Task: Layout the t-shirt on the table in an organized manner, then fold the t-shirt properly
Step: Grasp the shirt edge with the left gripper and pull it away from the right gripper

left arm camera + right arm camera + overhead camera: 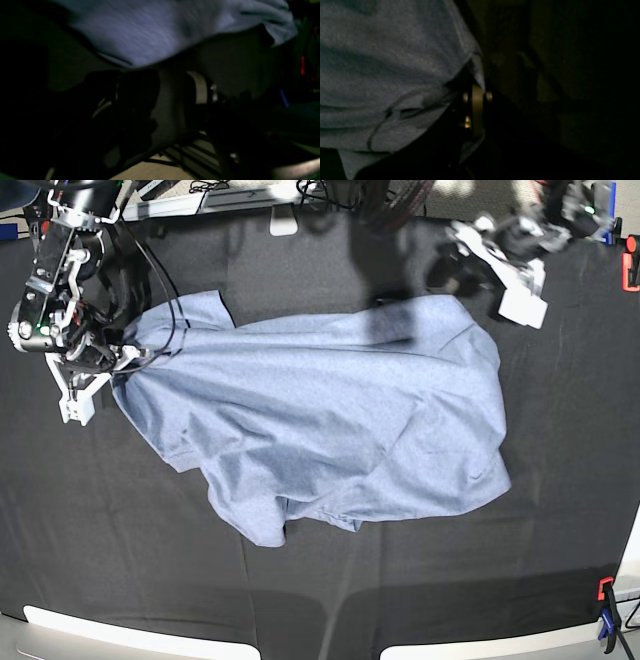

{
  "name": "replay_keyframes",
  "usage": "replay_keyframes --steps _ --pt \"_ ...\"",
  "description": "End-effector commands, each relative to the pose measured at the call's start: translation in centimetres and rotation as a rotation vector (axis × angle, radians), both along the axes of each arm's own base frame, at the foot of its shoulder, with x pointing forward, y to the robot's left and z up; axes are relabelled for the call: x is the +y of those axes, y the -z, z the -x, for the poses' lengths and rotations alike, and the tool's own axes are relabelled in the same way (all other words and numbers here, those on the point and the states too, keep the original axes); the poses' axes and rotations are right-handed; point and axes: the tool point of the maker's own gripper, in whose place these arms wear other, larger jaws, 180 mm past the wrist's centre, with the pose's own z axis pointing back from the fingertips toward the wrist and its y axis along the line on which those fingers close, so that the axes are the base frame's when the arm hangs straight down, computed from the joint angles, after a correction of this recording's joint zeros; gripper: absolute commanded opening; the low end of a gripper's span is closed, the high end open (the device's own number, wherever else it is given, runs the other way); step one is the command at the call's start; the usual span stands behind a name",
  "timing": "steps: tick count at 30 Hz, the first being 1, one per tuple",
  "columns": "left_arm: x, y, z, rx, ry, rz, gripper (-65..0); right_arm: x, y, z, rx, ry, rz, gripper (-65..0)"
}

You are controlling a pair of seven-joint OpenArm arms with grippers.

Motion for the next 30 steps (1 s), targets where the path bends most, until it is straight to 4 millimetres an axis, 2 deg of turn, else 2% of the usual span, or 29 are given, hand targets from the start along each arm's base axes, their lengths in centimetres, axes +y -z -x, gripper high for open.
replay_keyframes --steps 1,6,11,14,17,21,30 --pt "-0.2 -0.9 -0.4 -0.032 -0.008 0.024 -36.0 -0.7 -1.5 -1.2 -0.053 0.001 0.022 -65.0" --pt "-1.0 0.0 0.0 0.004 -0.019 0.026 -36.0 -0.7 -1.6 -1.4 -0.065 0.0 0.023 -65.0" --pt "-2.9 1.3 0.7 0.047 -0.021 0.069 -36.0 -0.7 -1.7 -1.5 -0.072 0.0 0.023 -65.0" --pt "-3.8 2.6 0.4 0.063 -0.02 0.045 -36.0 -0.7 -1.7 -1.5 -0.072 0.0 0.023 -65.0" --pt "-3.8 3.3 -0.6 0.098 -0.089 0.033 -36.0 -0.7 -1.7 -1.5 -0.072 0.0 0.023 -65.0" --pt "-3.6 3.0 -1.6 0.071 -0.121 0.034 -36.0 -0.7 -1.7 -1.5 -0.071 0.0 0.023 -65.0" --pt "-2.6 4.2 -1.9 0.0 -0.074 -0.145 -36.0 -0.1 -1.8 -1.7 -0.089 -0.004 -0.016 -65.0"
